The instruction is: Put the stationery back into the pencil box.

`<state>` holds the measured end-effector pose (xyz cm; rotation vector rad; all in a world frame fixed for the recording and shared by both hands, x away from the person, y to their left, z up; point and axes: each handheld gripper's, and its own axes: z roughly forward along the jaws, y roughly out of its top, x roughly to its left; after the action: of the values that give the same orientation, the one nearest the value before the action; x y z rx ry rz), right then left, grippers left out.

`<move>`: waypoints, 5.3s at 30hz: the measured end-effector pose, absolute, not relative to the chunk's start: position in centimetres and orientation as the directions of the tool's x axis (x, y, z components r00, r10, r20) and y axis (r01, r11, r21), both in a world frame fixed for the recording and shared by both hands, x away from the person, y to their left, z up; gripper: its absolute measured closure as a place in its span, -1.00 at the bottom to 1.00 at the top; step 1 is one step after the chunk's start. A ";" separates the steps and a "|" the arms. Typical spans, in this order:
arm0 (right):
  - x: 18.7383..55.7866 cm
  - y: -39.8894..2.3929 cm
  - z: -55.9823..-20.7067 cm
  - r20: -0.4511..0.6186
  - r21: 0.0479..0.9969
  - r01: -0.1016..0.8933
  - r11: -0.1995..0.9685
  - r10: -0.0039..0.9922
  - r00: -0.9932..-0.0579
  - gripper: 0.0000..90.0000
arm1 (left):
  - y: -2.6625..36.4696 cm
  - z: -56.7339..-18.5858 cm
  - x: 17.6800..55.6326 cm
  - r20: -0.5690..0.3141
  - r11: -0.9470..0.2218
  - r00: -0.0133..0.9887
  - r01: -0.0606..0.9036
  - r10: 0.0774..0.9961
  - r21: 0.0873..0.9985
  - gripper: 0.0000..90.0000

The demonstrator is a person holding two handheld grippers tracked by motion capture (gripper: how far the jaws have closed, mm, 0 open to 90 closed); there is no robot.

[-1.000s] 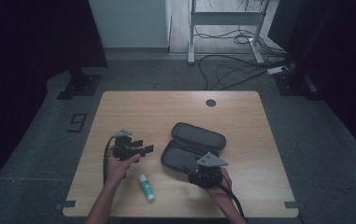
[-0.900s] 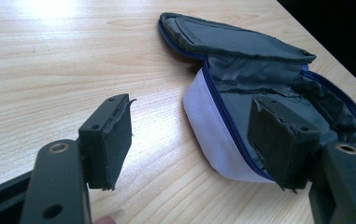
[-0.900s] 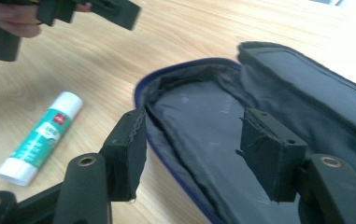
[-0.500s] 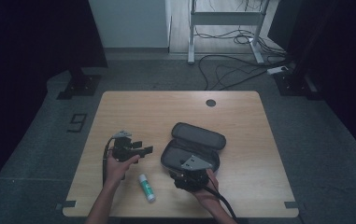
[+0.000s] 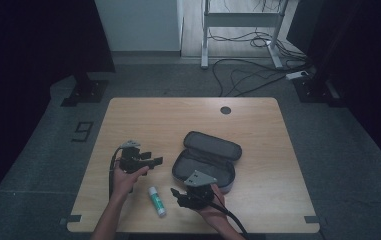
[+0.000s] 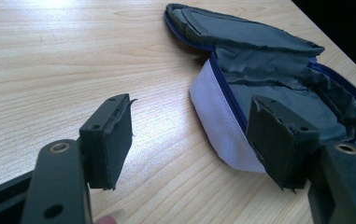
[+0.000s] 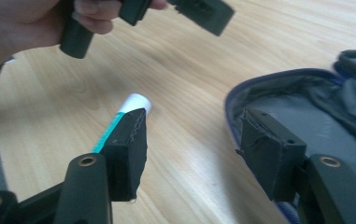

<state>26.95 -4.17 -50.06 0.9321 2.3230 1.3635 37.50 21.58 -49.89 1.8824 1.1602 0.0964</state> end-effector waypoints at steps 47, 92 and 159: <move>26.9 3.0 -54.8 0.039 0.750 0.388 0.535 0.550 -0.834 0.30 | 22.5 -50.1 37.6 -0.372 -0.146 0.544 0.687 0.752 0.712 -0.27; 28.3 -3.8 -48.4 0.006 0.846 0.329 0.420 0.609 -0.793 0.44 | 22.5 -50.9 37.9 -0.375 -0.156 0.533 0.708 0.758 0.689 -0.28; 33.9 -11.8 -51.5 0.065 0.800 0.514 0.308 0.809 -0.585 0.44 | 22.3 -51.5 38.1 -0.374 -0.185 0.534 0.727 0.758 0.661 -0.29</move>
<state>33.92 -11.85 -51.50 1.1862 2.2307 1.1669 38.08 22.28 -51.47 1.9312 1.2106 0.0468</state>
